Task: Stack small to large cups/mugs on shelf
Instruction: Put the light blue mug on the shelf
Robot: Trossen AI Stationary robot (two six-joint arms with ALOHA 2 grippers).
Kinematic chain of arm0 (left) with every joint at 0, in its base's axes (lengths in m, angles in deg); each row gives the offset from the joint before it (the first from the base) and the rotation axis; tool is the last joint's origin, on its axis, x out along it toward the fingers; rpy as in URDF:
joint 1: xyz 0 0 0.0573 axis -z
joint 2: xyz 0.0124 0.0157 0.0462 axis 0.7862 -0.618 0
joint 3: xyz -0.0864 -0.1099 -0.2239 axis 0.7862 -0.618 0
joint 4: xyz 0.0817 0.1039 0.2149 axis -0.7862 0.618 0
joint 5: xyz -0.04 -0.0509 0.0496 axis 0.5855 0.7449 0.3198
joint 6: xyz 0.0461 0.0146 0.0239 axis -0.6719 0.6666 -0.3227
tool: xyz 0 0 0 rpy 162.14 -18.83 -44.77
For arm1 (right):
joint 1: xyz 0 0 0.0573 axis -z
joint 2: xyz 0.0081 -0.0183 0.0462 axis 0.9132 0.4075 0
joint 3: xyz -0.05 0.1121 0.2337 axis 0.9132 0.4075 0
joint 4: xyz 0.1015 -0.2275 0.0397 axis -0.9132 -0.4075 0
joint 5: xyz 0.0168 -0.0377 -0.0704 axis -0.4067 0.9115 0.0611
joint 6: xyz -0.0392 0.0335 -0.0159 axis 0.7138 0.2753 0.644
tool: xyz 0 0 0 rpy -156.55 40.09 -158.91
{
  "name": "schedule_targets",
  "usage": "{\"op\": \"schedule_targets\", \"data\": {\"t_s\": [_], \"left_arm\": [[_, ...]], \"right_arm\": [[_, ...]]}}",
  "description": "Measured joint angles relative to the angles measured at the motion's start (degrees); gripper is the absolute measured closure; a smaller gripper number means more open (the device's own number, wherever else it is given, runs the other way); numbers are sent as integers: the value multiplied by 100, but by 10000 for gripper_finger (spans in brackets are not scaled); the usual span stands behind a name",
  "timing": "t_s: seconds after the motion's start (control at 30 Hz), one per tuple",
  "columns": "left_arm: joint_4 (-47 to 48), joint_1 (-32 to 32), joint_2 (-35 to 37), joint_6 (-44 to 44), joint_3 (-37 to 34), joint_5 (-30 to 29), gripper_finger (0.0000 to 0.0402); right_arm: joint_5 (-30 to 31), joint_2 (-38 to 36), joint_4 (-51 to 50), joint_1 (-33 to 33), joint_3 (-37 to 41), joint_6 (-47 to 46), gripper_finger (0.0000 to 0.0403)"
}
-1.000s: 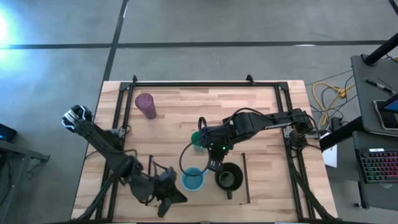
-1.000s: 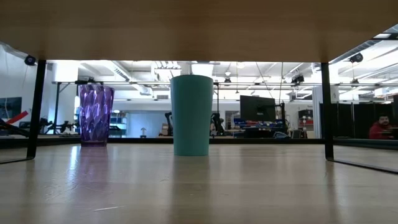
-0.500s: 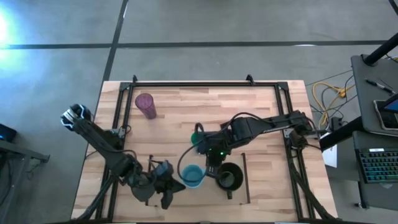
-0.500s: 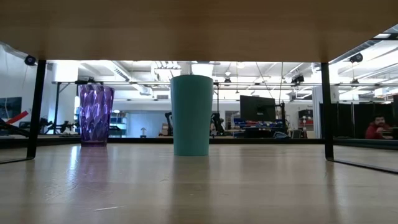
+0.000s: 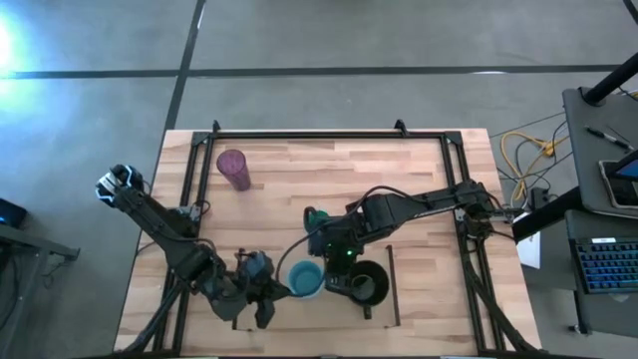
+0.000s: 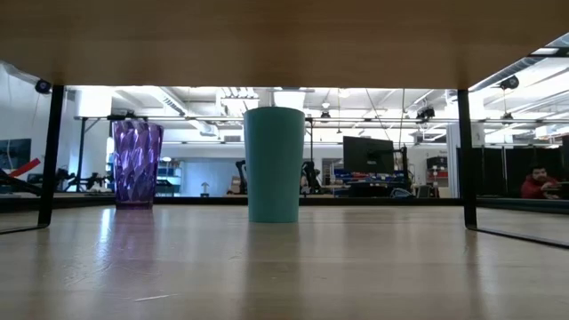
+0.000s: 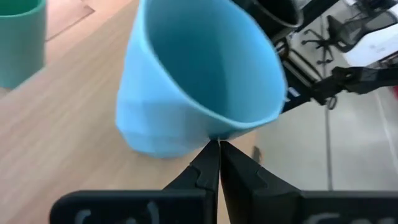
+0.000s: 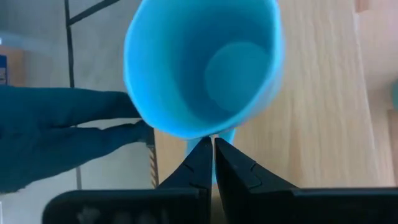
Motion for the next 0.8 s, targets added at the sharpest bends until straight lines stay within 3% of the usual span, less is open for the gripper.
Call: {"op": "schedule_targets", "data": {"t_s": [0.6, 0.8], "left_arm": [[420, -284, 28, -173, -4, -411, 402], [768, -278, 296, -144, 16, -402, 402]], "right_arm": [[-957, 11, 102, -3, 2, 738, 390], [-963, -57, 56, 2, 2, 987, 390]]}}
